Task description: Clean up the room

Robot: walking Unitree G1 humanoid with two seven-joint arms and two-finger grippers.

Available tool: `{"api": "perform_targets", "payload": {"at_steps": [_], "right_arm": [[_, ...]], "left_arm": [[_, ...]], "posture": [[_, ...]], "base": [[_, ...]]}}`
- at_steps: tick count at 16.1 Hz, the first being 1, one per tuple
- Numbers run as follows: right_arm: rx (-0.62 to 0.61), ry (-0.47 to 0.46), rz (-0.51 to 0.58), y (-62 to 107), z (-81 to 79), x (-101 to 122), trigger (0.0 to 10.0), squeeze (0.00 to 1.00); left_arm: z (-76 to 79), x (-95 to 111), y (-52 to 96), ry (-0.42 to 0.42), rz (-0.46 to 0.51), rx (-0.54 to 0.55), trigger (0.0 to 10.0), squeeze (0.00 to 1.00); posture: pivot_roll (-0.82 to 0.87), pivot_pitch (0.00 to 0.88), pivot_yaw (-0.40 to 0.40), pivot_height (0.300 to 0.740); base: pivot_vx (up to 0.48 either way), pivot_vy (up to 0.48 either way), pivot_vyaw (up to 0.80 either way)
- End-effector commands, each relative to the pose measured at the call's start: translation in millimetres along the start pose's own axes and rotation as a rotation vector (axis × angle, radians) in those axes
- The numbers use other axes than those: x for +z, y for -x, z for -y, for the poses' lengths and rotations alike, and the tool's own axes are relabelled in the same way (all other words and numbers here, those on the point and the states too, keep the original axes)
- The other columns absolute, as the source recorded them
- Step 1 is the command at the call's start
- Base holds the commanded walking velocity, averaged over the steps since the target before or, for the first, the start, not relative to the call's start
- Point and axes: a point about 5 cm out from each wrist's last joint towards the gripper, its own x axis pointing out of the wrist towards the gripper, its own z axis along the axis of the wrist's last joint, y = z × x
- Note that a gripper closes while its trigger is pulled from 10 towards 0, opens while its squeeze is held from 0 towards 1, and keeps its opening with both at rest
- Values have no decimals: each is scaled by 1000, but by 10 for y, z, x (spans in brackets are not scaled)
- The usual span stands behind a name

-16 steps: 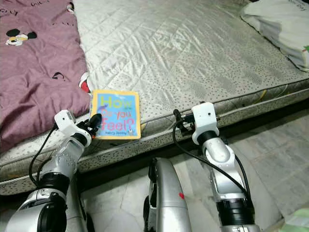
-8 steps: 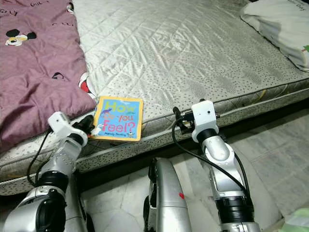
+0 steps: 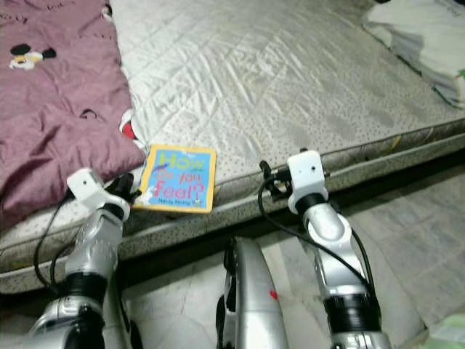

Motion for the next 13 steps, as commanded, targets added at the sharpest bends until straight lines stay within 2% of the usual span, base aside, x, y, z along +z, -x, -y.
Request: {"api": "perform_targets", "payload": {"at_steps": [1, 5, 7, 8, 10, 12, 13], "right_arm": [[-4, 2, 0, -15, 0, -9, 10000, 0], [-1, -3, 12, -64, -20, 6, 10000, 0], [-3, -3, 13, -80, -19, 1, 10000, 0], [-3, -4, 13, -90, -22, 3, 10000, 0], [-1, -9, 23, -117, -54, 18, 10000, 0], [1, -8, 28, -125, -58, 23, 10000, 0], [-4, -3, 26, -130, -35, 11, 10000, 0]], "left_arm": [[149, 31, 25, -42, 23, -51, 10000, 1000], [411, 27, 229, -167, 40, -148, 10000, 1000], [609, -127, 317, -285, -77, -298, 10000, 1000], [655, -165, 331, -308, -101, -345, 10000, 1000], [729, -345, 387, -424, -228, -474, 10000, 1000], [713, -394, 419, -432, -271, -474, 10000, 1000], [689, -383, 452, -398, -279, -455, 10000, 1000]], "posture": [[-132, 88, -95, 494], [-121, 78, -89, 494], [-111, 75, -88, 494], [-111, 80, -89, 494], [-109, 73, -89, 494], [-107, 71, -87, 494], [-104, 72, -87, 494]], "base": [[0, 0, 0], [0, 0, 0], [0, 0, 0], [0, 0, 0], [0, 0, 0], [0, 0, 0], [0, 0, 0]]}}
